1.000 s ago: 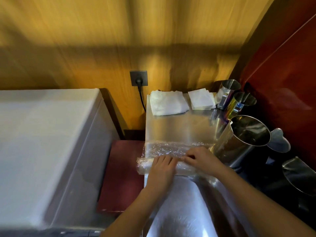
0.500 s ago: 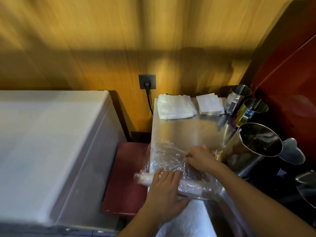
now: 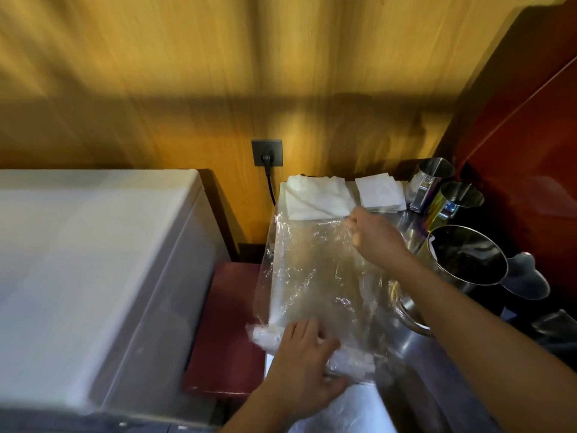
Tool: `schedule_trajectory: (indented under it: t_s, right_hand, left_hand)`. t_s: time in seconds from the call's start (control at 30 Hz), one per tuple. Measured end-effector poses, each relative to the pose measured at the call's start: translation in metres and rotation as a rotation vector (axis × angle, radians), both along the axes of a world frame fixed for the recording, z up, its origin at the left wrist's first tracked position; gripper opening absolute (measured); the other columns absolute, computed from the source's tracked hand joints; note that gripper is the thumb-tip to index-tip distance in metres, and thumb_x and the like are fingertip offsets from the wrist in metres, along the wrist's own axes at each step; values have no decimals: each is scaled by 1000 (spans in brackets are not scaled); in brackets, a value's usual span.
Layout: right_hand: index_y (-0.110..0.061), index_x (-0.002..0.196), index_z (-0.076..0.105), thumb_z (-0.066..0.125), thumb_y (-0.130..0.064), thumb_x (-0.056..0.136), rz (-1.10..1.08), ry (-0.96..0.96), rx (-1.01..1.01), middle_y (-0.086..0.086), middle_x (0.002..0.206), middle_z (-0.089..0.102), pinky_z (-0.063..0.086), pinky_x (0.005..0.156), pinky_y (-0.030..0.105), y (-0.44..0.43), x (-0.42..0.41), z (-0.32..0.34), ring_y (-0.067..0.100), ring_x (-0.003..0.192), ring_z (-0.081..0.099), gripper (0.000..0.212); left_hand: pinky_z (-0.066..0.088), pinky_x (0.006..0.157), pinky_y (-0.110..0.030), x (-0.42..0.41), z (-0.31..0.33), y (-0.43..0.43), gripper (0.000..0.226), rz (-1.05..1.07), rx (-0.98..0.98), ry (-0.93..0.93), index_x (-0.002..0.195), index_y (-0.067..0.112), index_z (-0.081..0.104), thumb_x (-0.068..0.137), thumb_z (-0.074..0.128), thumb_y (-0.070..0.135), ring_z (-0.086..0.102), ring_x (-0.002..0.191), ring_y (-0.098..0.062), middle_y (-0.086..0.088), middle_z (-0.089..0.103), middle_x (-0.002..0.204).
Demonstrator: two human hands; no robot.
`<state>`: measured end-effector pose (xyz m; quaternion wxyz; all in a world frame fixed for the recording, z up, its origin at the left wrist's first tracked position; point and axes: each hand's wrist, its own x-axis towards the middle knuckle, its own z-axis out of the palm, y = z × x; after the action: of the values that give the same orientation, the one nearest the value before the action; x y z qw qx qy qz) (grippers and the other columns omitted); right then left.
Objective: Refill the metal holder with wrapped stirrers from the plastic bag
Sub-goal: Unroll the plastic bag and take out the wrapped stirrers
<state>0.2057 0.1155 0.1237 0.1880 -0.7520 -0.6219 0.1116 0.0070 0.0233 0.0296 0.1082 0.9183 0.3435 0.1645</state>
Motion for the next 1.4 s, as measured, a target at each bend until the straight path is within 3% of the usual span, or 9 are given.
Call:
schedule_trajectory:
  t_s: [0.2, 0.33, 0.6, 0.8, 1.0, 1.1, 1.2, 1.27, 1.4]
  right_hand:
    - [-18, 87, 41, 43, -14, 94, -24, -45, 100, 13, 90, 65, 35, 63, 34, 8, 3, 30, 30, 74, 54, 8]
    - [-17, 88, 42, 44, -13, 94, 10, -124, 115, 16, 89, 66, 29, 57, 30, 6, 2, 37, 27, 66, 49, 7]
    - [-20, 93, 47, 42, -22, 96, 147, -88, 121, 2, 77, 57, 32, 49, 24, -4, -2, 46, 15, 61, 51, 7]
    - [-17, 82, 55, 44, -22, 93, 255, -79, 229, -10, 62, 45, 39, 53, 29, -21, -12, 73, 16, 64, 51, 16]
    - [-16, 115, 57, 62, -41, 81, 127, -302, 492, 5, 113, 63, 23, 90, 37, -41, 3, 83, 24, 110, 51, 42]
    - [-24, 139, 28, 68, -54, 70, -101, 48, 484, 4, 143, 38, 17, 106, 45, -53, 15, 76, 22, 131, 29, 85]
    - [-35, 143, 8, 76, -48, 63, -207, 685, 367, 3, 138, 38, 34, 102, 43, -64, 20, 61, 21, 129, 33, 106]
    - [-25, 142, 20, 77, -35, 68, -208, 876, 273, 0, 123, 50, 43, 84, 29, -70, 17, 45, 20, 116, 48, 94]
    - [-9, 99, 62, 68, -10, 79, -161, 918, 268, 5, 86, 68, 48, 67, 21, -72, 6, 24, 17, 81, 65, 21]
  left_hand:
    - [35, 77, -22, -2, -7, -7, 40, -31, 15, 13, 101, 30, 57, 68, 61, 54, 57, 76, -9, 12, 62, 81]
    - [34, 69, -24, -4, -17, -10, 29, -78, 77, 31, 80, 31, 67, 69, 58, 57, 56, 66, -12, 7, 57, 67]
    - [46, 75, -29, 9, 61, 35, 24, -5, 346, -214, 96, 17, 63, 79, 54, 31, 63, 77, -20, -3, 68, 89]
    - [22, 109, -43, 39, 166, 87, 94, 5, 367, -48, 142, 25, 16, 67, 73, 24, 37, 129, -29, -17, 40, 143]
    - [36, 95, -36, 40, 179, 102, 24, 100, 472, -21, 112, 17, 58, 88, 57, 15, 65, 93, -22, -3, 73, 97]
    - [35, 85, -31, 32, 179, 107, 13, 177, 380, -153, 95, 19, 65, 91, 53, 22, 62, 84, -20, 0, 72, 89]
    - [34, 78, -29, 24, 184, 107, 10, 196, 344, -227, 88, 16, 66, 89, 56, 19, 62, 75, -21, -1, 72, 82]
    - [42, 73, -30, 19, 187, 105, 9, 189, 319, -265, 88, 13, 67, 86, 59, 14, 64, 72, -22, -4, 73, 81]
    - [49, 76, -37, 15, 194, 102, 13, 183, 263, -323, 97, 10, 66, 86, 59, 12, 65, 82, -27, -8, 73, 90]
